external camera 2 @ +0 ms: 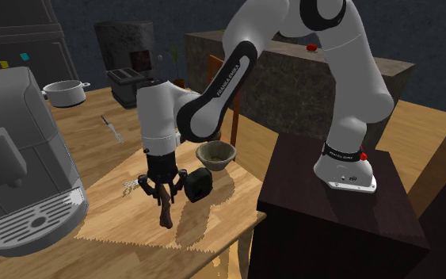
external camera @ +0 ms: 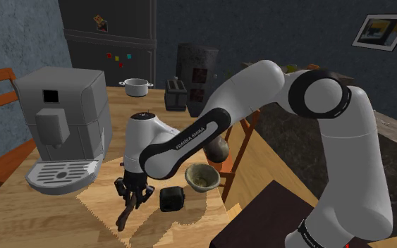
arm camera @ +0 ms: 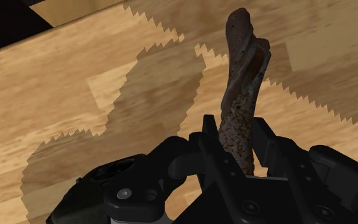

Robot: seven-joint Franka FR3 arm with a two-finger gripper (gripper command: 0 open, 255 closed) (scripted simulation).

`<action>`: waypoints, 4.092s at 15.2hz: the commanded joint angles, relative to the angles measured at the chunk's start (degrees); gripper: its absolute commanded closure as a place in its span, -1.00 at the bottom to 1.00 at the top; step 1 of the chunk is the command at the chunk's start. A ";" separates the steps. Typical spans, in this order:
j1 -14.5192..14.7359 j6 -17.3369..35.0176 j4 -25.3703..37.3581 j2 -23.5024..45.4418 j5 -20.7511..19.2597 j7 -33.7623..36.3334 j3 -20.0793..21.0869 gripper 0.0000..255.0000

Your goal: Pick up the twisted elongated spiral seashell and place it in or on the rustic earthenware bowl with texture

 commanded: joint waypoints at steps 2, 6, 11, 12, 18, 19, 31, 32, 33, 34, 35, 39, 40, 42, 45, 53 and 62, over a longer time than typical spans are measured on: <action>-0.58 -1.62 -0.14 -1.81 0.82 -0.26 0.71 1.00; -1.14 -3.67 0.20 -3.64 1.70 -0.54 1.42 1.00; -8.29 -1.16 -9.01 -9.96 5.47 -7.71 2.67 1.00; -9.69 -0.80 -10.63 -11.15 6.30 -9.30 2.87 1.00; -17.59 0.41 -18.86 -17.67 11.47 -19.64 3.31 1.00; -18.80 0.46 -19.99 -18.65 12.31 -21.46 3.23 1.00; -30.85 -1.37 -28.44 -26.86 18.98 -42.68 -1.59 1.00; -31.71 -1.66 -28.71 -27.20 19.14 -44.28 -2.23 1.00; -32.87 -2.06 -28.98 -27.56 19.27 -46.40 -3.14 1.00; -32.82 -1.26 -29.14 -26.89 19.04 -46.33 -3.18 1.00; -32.76 -0.46 -29.29 -26.20 18.80 -46.25 -3.21 1.00; -32.50 2.72 -29.74 -23.36 17.74 -45.86 -3.46 1.00; -32.42 3.50 -29.83 -22.62 17.45 -45.75 -3.54 1.00; -32.23 5.05 -29.95 -21.12 16.84 -45.51 -3.76 1.00; -31.89 7.34 -30.03 -18.82 15.88 -45.13 -4.18 1.00; -31.61 8.78 -30.02 -17.31 15.25 -44.87 -4.52 1.00; -32.14 6.84 -29.91 -19.17 16.00 -45.42 -4.18 -1.00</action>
